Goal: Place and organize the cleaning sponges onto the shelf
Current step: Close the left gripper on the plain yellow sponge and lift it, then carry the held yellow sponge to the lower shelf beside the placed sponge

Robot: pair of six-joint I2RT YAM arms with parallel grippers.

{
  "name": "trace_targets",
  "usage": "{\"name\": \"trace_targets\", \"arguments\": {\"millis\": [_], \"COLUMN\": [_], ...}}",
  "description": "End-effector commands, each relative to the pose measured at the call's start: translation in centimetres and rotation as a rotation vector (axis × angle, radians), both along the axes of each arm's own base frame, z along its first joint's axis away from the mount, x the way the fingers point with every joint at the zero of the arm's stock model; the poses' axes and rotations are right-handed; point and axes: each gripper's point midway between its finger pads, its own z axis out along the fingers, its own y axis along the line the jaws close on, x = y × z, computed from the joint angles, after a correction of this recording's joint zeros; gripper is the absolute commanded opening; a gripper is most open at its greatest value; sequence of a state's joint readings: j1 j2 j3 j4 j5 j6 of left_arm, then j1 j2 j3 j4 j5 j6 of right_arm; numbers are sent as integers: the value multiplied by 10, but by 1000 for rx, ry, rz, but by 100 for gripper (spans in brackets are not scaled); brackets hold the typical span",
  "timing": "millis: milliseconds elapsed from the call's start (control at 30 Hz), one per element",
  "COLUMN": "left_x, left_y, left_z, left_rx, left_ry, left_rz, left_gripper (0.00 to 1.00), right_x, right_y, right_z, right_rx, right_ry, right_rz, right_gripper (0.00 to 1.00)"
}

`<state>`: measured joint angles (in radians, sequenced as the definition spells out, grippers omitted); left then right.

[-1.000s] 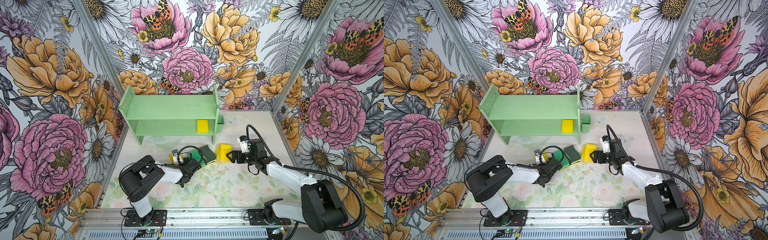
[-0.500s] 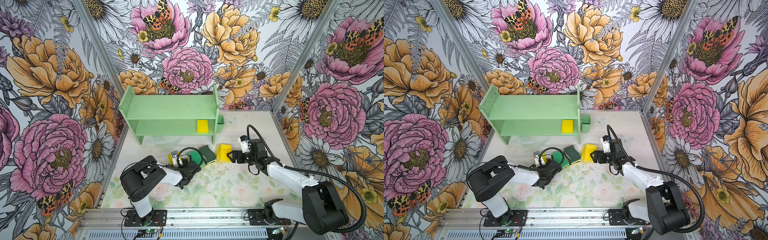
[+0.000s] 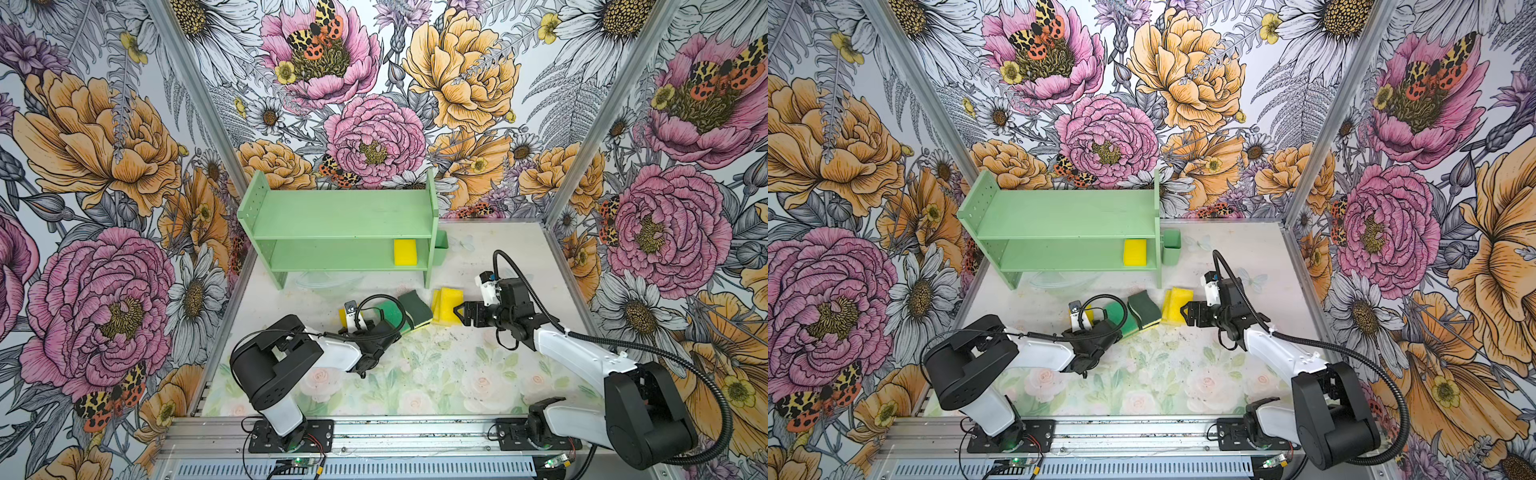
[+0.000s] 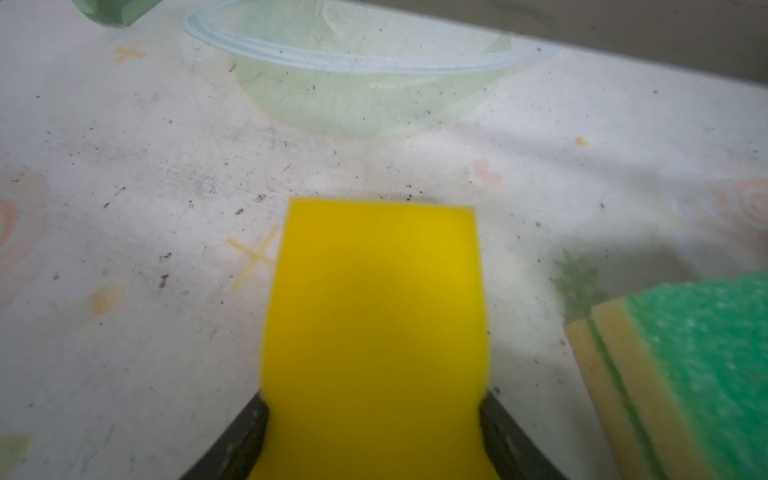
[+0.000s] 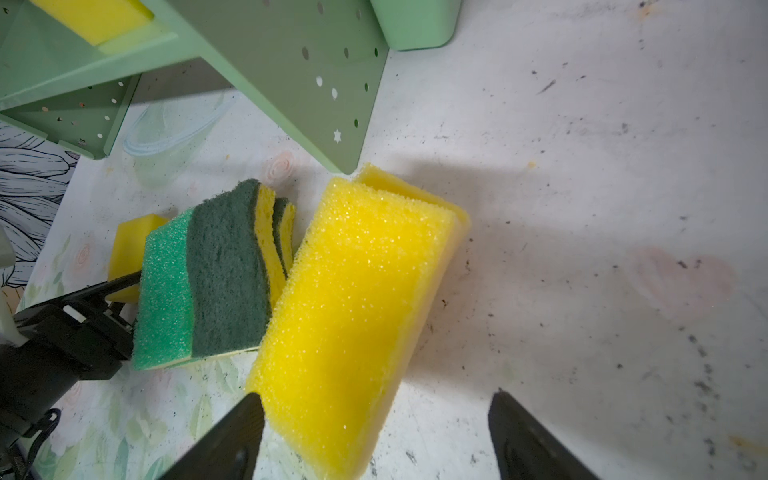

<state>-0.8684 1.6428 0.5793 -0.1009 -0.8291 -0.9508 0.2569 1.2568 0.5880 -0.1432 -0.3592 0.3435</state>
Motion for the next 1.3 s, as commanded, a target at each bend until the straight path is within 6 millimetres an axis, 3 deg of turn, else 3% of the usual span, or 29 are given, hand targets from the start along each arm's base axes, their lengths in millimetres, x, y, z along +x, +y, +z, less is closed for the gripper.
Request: {"name": "trace_targets", "arguments": {"millis": [0, 400, 567, 1000, 1267], "left_x": [-19, -22, -22, 10, 24], "left_y": [-2, 11, 3, -18, -26], "left_z": [-13, 34, 51, 116, 165], "left_rx": [-24, -120, -126, -31, -44], "left_ry": [143, 154, 153, 3, -143], "left_rz": [-67, -125, -193, -311, -368], "left_gripper": [65, 66, 66, 66, 67], "right_x": [9, 8, 7, -2, 1], "right_y": [1, 2, 2, -3, -3], "right_z": [19, 23, 22, 28, 30], "right_rx": [-8, -1, 0, 4, -2], "right_ry": [-60, -68, -65, -101, -104], "right_rz": [-4, -2, -1, -12, -13], "right_gripper": [87, 87, 87, 87, 88]}}
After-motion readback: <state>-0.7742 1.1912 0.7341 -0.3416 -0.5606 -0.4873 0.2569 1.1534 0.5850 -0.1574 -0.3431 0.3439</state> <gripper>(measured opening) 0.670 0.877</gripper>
